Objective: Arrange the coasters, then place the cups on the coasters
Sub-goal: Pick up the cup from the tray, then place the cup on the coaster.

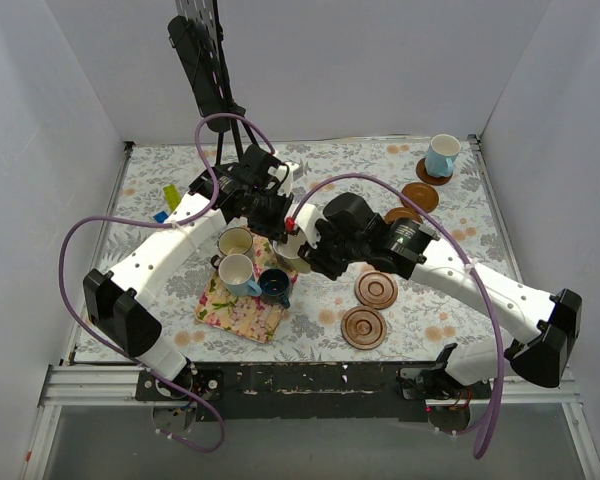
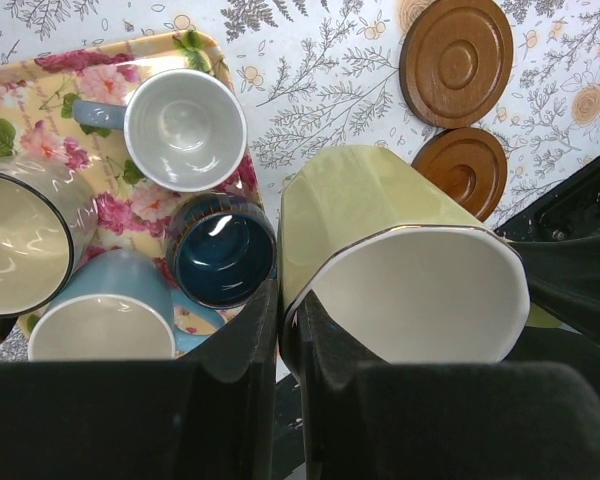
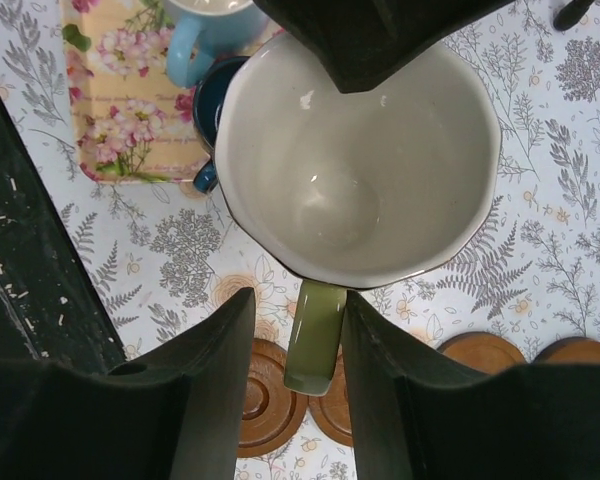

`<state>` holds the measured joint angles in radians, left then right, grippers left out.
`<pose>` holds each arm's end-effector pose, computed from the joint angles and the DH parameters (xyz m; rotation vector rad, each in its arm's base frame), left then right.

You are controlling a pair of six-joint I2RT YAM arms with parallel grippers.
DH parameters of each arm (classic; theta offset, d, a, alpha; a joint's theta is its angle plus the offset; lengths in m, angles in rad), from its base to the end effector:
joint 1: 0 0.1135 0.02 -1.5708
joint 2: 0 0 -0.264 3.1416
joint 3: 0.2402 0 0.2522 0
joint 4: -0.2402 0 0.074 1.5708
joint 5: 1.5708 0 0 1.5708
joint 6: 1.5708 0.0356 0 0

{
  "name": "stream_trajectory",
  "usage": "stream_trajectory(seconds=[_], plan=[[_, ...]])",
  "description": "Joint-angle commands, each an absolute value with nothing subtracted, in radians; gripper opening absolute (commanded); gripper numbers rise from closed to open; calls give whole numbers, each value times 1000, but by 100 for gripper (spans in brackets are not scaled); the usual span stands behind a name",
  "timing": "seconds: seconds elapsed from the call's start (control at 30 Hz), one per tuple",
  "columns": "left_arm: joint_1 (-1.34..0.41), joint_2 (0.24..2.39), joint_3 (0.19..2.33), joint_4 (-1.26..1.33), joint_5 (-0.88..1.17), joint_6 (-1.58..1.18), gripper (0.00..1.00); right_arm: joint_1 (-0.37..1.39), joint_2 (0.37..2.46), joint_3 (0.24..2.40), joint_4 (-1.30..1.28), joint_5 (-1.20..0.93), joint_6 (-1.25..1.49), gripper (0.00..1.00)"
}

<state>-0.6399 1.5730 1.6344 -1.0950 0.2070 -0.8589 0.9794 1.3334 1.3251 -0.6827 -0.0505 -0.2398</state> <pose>0.2500 -0.1952 0.3589 -0.2259 2.7857 -0.7363 0.1590 0.2399 0.3582 -1.3394 1.8703 0.4455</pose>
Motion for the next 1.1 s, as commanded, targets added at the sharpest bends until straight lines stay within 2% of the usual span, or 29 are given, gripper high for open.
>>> stream_trajectory(seconds=[0.0,0.13,0.23,0.43,0.6,0.7,0.87,1.03,1.07], plan=[[-646,1526,1677,-1049,241,-867,0,1003,1356,1358,-681,40,-248,46],[-647,1516,1672,-1048,250,-864,0,1003,1362,1335,-663,77,-250,43],[-647,1511,1671,-1048,250,-864,0,1003,1362,1325,-638,78,-244,37],[-649,1505,1669,-1046,255,-867,0,1003,1371,1330,-615,87,-229,1],[-649,1490,1671,-1023,242,-874,1,1003,1362,1310,-585,126,-189,1],[-649,1474,1666,-991,236,-884,21,1005,1330,1283,-537,156,-147,1],[-647,1439,1661,-944,152,-908,63,1003,1263,1238,-476,212,-110,1],[-647,1384,1623,-878,83,-920,82,1000,1215,1216,-468,305,-114,1],[-646,1370,1611,-864,68,-922,90,996,1210,1213,-471,317,-112,1]])
